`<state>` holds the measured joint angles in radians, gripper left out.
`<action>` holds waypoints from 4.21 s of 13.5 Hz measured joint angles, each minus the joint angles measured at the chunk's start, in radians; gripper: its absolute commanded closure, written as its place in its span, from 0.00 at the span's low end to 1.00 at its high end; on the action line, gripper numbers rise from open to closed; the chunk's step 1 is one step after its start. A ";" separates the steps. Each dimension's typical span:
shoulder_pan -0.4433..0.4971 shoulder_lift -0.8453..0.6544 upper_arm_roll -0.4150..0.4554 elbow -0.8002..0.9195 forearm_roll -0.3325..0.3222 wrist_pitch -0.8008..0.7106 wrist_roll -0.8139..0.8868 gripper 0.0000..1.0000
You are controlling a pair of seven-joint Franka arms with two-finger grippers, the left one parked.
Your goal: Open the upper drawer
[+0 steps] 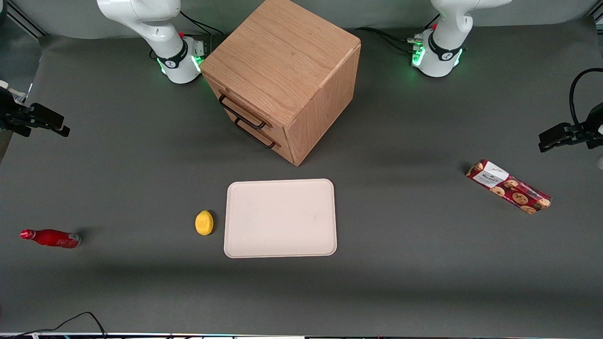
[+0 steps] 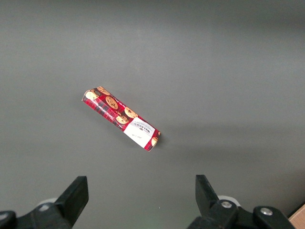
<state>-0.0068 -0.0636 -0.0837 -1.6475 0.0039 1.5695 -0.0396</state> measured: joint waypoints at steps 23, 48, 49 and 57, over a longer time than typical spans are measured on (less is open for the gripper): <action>0.031 0.002 0.146 0.014 0.002 -0.041 0.005 0.00; 0.451 0.170 0.103 -0.062 0.214 -0.056 -0.094 0.00; 0.451 0.178 0.104 -0.068 0.214 -0.056 -0.124 0.00; 0.451 0.210 0.107 -0.155 0.282 0.008 -0.289 0.00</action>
<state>0.4445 0.1461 0.0237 -1.8023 0.2857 1.5774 -0.3291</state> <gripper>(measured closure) 0.000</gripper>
